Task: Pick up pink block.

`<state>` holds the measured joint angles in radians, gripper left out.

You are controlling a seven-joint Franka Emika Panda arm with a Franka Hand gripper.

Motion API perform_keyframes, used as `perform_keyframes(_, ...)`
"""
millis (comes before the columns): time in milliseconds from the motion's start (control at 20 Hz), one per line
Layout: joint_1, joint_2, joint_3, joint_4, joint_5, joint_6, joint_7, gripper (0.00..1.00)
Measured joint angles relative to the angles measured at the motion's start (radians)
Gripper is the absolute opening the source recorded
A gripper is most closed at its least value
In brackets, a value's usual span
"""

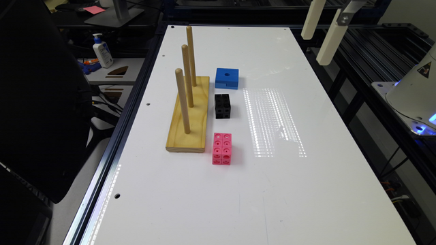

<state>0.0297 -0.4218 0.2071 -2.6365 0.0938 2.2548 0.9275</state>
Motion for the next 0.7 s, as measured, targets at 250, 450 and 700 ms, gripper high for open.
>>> perform_keyframes(250,0.000,0.030,0.014,0.026,0.0000,0.000,0.015,1.00)
perform_keyframes(450,0.000,0.042,0.022,0.039,0.0010,0.000,0.021,1.00)
perform_keyframes(700,-0.001,0.069,0.041,0.070,0.0013,0.000,0.042,1.00)
